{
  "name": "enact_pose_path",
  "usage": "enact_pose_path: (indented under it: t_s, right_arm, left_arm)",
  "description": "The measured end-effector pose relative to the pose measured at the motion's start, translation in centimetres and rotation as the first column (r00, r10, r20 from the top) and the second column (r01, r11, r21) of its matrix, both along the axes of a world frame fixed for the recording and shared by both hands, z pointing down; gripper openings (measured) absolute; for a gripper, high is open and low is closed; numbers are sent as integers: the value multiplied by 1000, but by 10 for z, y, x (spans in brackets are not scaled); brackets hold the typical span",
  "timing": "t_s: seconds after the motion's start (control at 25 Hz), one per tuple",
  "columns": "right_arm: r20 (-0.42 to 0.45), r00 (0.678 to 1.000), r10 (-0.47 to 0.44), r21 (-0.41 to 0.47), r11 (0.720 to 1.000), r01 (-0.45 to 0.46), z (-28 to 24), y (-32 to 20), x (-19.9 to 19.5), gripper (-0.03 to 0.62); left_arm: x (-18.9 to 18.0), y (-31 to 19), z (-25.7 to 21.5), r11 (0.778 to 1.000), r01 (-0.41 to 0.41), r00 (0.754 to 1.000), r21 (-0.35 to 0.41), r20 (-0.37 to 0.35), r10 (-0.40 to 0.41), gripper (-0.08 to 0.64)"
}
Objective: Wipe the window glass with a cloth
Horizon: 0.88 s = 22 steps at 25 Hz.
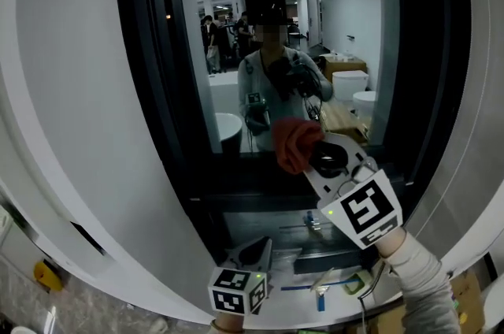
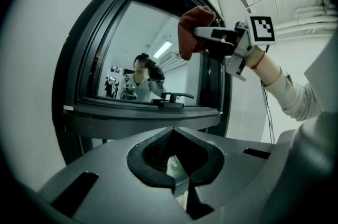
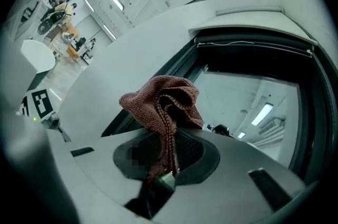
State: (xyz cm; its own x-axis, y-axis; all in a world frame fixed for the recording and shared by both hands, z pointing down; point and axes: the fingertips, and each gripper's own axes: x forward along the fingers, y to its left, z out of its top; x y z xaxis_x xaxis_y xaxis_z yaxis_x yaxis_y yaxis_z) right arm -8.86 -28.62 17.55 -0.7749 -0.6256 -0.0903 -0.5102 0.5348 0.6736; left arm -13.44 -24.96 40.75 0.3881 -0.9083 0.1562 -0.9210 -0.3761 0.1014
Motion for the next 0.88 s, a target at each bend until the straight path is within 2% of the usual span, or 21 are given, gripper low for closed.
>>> enact_pose_path:
  t_s: [0.12, 0.2, 0.32, 0.44, 0.56, 0.8, 0.88]
  right_arm:
    - [-39, 999, 21, 70, 997, -18, -39, -25, -12, 61]
    - [-64, 996, 61, 153, 987, -50, -71, -42, -19, 61]
    - [-91, 987, 134, 315, 944, -99, -124, -65, -37, 61]
    - [-116, 966, 230, 473, 868, -150, -173, -80, -55, 61]
    - [-117, 942, 315, 585, 788, -191, -214, -86, -68, 61]
    - [-55, 898, 437, 738, 623, -258, -278, -92, -90, 61]
    - [-27, 888, 460, 754, 592, -284, -302, -96, -97, 61]
  left_arm:
    - [-2, -15, -8, 1000, 7, 1000, 11, 2, -7, 5]
    - [-4, -24, -11, 1000, 12, 1000, 16, 4, -12, 5]
    - [-13, -36, -14, 999, 31, 1000, 21, 3, -31, 5]
    - [-22, -44, -13, 998, 55, 998, 21, 6, -55, 5]
    - [-26, -49, -8, 997, 71, 997, 15, 11, -71, 5]
    - [-38, -58, -2, 995, 104, 994, 4, 21, -104, 5]
    - [-42, -61, -5, 994, 108, 994, -1, 21, -108, 5]
